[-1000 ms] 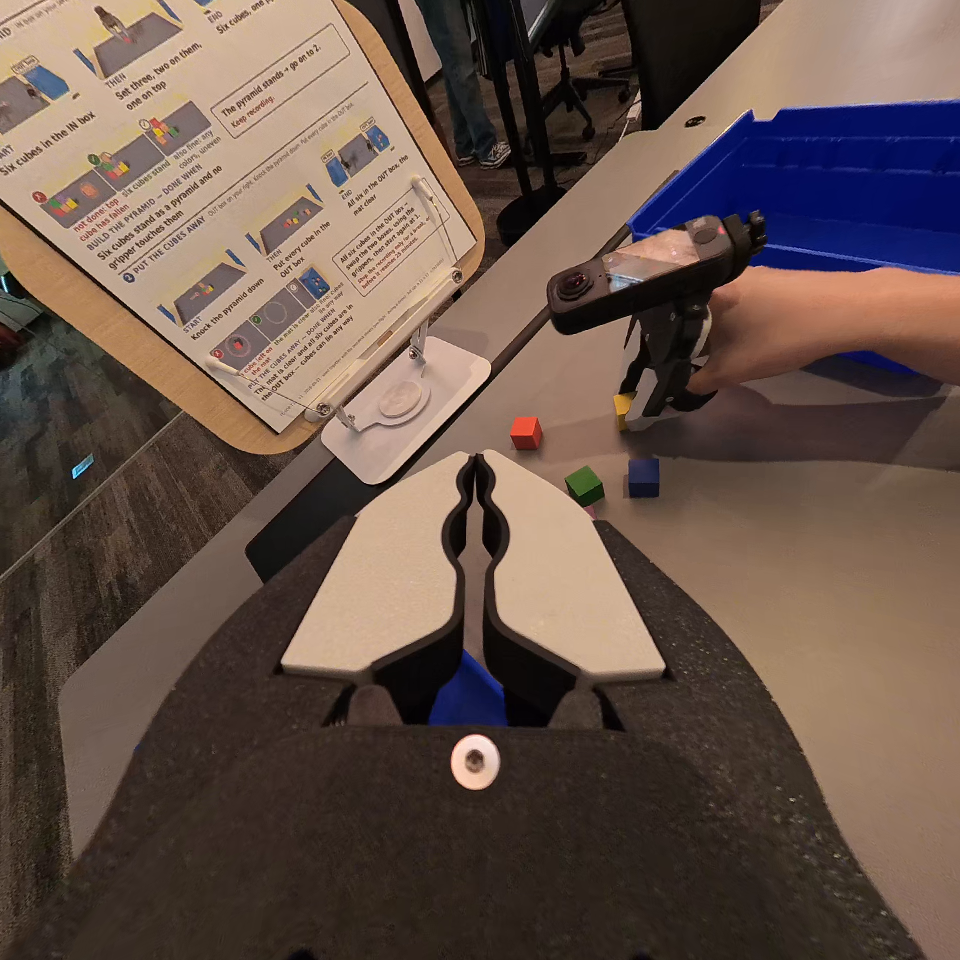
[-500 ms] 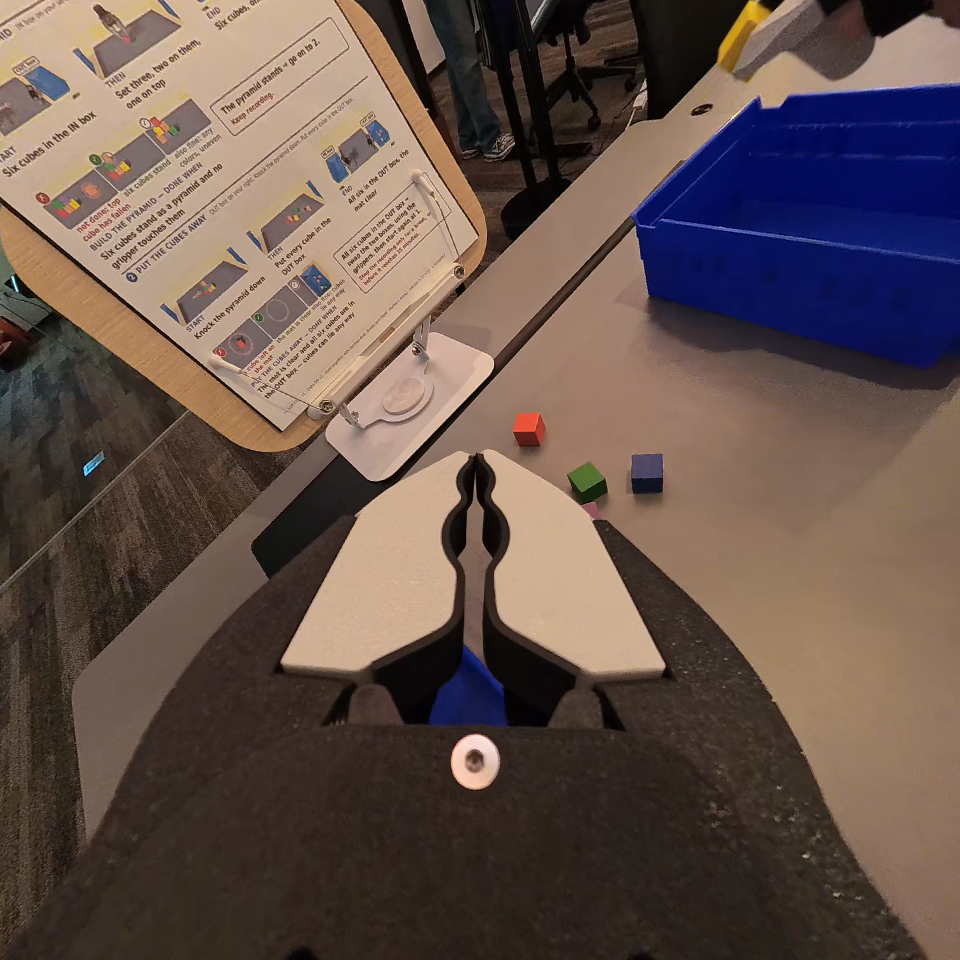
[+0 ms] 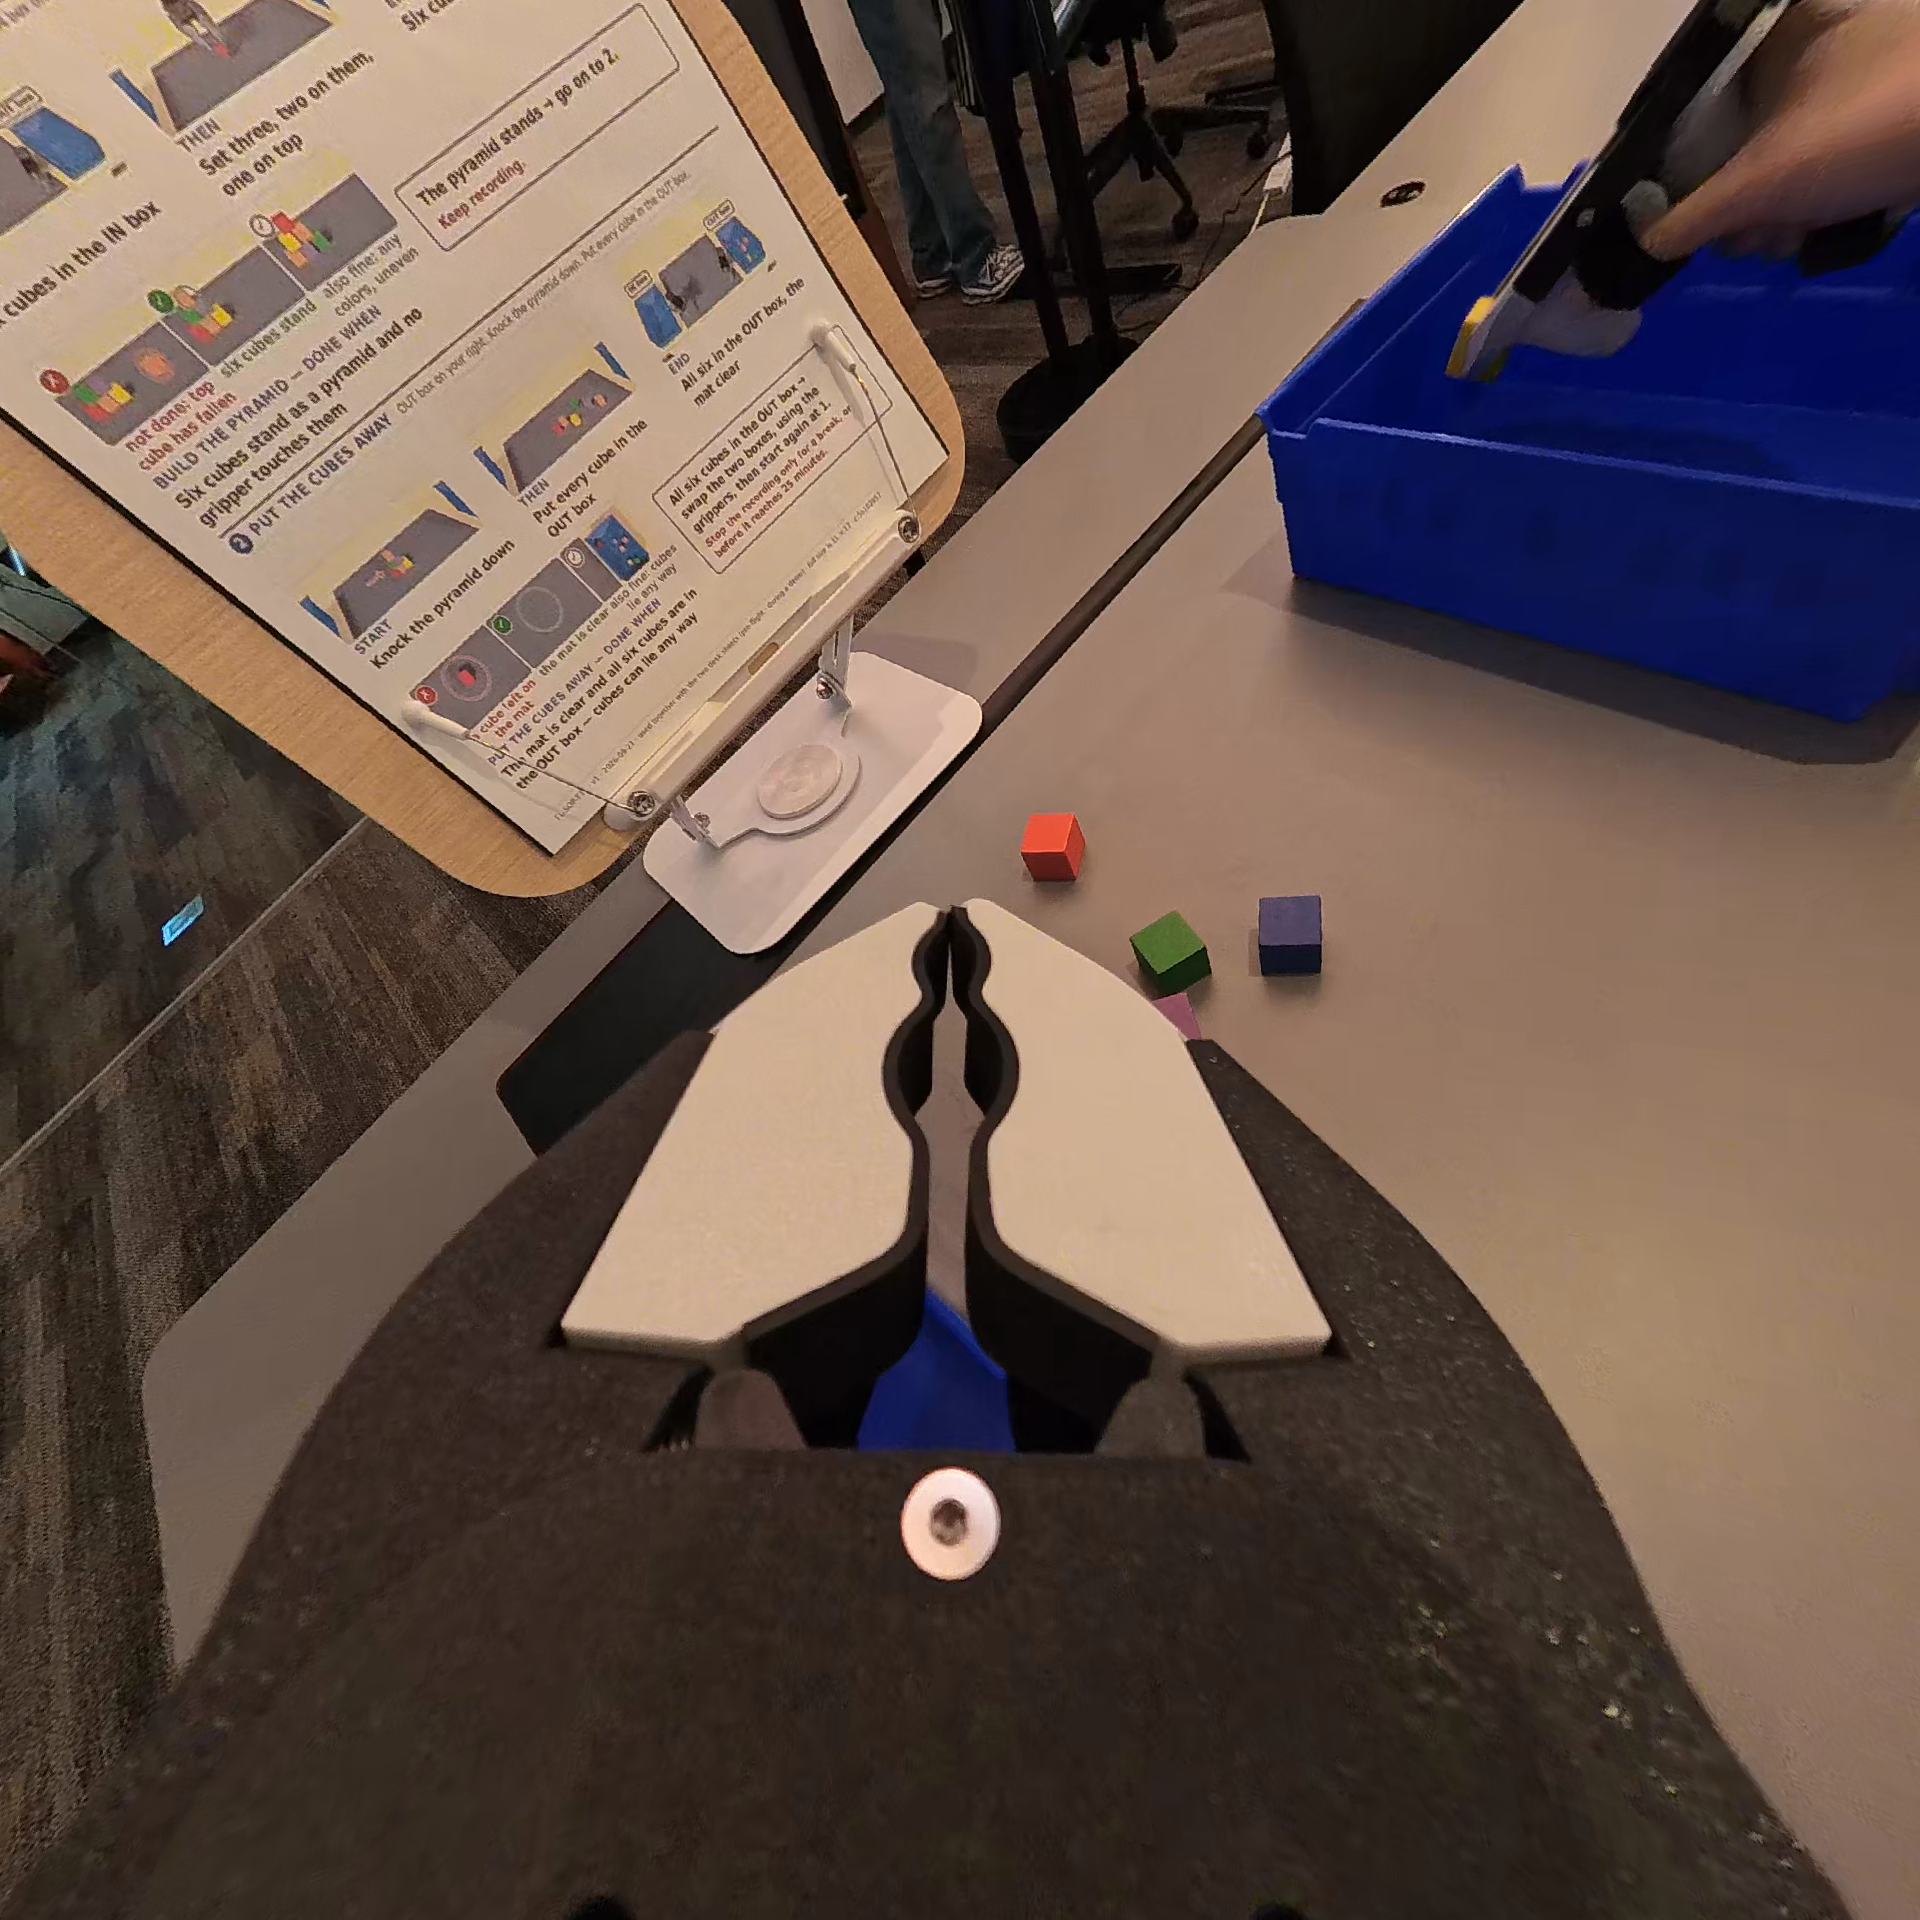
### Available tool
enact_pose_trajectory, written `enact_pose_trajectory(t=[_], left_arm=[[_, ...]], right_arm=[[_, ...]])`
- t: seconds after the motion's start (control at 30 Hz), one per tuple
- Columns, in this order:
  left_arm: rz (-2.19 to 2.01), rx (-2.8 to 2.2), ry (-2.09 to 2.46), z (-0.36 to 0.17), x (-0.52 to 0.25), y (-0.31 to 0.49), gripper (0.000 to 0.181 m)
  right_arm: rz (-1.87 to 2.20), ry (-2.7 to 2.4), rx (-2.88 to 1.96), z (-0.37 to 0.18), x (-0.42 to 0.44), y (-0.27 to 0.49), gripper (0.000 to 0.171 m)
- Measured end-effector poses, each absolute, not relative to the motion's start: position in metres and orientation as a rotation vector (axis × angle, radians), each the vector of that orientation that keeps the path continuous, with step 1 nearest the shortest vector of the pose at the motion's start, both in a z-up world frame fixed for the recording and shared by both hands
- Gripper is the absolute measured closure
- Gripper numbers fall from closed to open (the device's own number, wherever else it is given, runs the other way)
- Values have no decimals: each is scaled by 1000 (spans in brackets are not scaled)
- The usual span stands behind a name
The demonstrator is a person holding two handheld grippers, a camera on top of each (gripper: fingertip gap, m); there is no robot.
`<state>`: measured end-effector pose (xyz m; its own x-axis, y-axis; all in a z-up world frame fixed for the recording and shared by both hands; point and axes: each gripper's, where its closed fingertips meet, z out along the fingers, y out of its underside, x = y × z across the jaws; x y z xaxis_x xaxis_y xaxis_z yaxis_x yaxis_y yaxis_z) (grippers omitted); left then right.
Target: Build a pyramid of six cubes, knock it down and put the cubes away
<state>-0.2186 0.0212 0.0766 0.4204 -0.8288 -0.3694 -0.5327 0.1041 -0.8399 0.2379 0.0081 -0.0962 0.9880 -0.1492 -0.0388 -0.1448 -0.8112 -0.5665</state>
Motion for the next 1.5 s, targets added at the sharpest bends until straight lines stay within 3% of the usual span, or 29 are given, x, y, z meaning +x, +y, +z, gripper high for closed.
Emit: enact_pose_trajectory(t=[0.67,0.8,0.9,1.0,1.1,1.17,1.3,1.5], left_arm=[[-325,-1576,1281,68,-214,20,181],[-321,-1578,1292,66,-213,19,181],[-318,-1570,1285,70,-215,18,181],[-319,-1561,1269,74,-218,18,181],[-312,-1560,1261,76,-221,19,181],[-317,-1561,1254,77,-222,19,181],[-317,-1559,1256,78,-223,18,181],[-316,-1559,1270,76,-221,16,181]], right_arm=[[-128,347,-2687,-149,273,-11,141],[-81,331,-2727,-148,265,-13,123],[-150,290,-2670,-116,259,-10,123],[-203,160,-2469,-46,223,5,122],[-127,-95,-2225,20,138,23,122],[3,-296,-2152,32,68,26,123],[212,-587,-2261,-16,-40,25,122],[145,-718,-2533,-123,-87,28,114]])
